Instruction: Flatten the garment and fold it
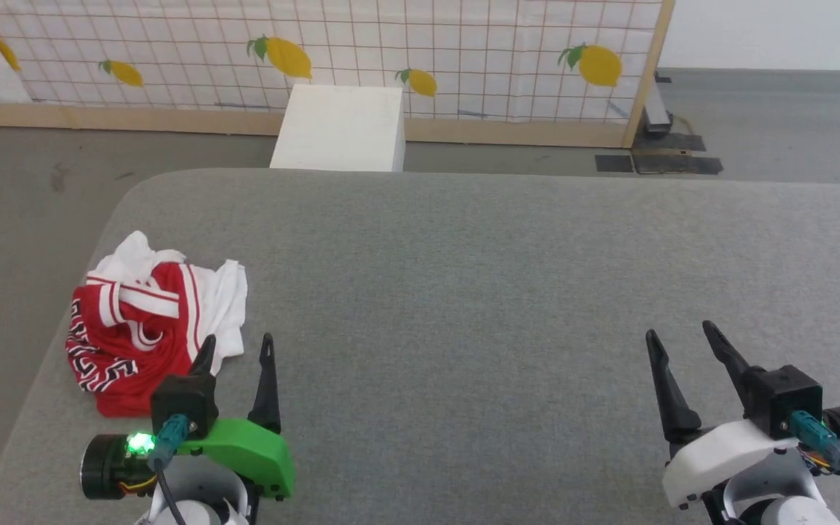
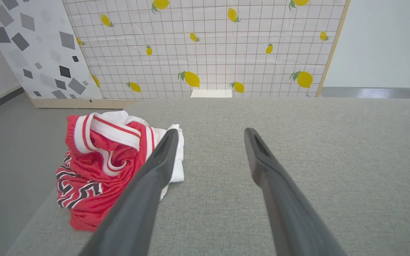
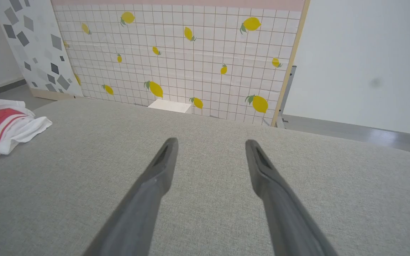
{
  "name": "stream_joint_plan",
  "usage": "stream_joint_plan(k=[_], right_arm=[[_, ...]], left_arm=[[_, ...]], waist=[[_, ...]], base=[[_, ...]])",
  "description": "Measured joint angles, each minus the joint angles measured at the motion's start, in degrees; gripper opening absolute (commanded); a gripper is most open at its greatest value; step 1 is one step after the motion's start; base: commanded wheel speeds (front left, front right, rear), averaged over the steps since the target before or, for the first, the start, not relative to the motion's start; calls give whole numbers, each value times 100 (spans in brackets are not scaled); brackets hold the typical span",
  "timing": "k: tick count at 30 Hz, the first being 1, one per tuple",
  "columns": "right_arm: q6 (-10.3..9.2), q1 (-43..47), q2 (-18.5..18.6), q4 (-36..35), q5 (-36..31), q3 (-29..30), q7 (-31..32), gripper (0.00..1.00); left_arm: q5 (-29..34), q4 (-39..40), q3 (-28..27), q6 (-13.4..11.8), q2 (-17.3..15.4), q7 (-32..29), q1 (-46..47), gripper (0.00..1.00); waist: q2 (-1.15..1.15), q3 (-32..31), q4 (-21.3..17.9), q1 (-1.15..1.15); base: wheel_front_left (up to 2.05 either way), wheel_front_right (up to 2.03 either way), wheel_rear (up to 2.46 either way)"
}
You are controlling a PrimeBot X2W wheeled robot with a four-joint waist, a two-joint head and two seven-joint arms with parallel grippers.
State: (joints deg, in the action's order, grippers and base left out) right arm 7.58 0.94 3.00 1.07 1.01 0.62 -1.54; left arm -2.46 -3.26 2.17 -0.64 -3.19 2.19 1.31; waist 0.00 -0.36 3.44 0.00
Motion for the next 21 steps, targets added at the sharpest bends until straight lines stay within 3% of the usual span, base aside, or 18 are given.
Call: stream_joint_plan(k=[21], right_arm=[[0,-4,-1,115,60,21,-205,100]], left_arm=[[-224,-208,62,-179,-44,290,91,100]], waist=[[0,10,1044,0]], base=[[-4,-4,-4]])
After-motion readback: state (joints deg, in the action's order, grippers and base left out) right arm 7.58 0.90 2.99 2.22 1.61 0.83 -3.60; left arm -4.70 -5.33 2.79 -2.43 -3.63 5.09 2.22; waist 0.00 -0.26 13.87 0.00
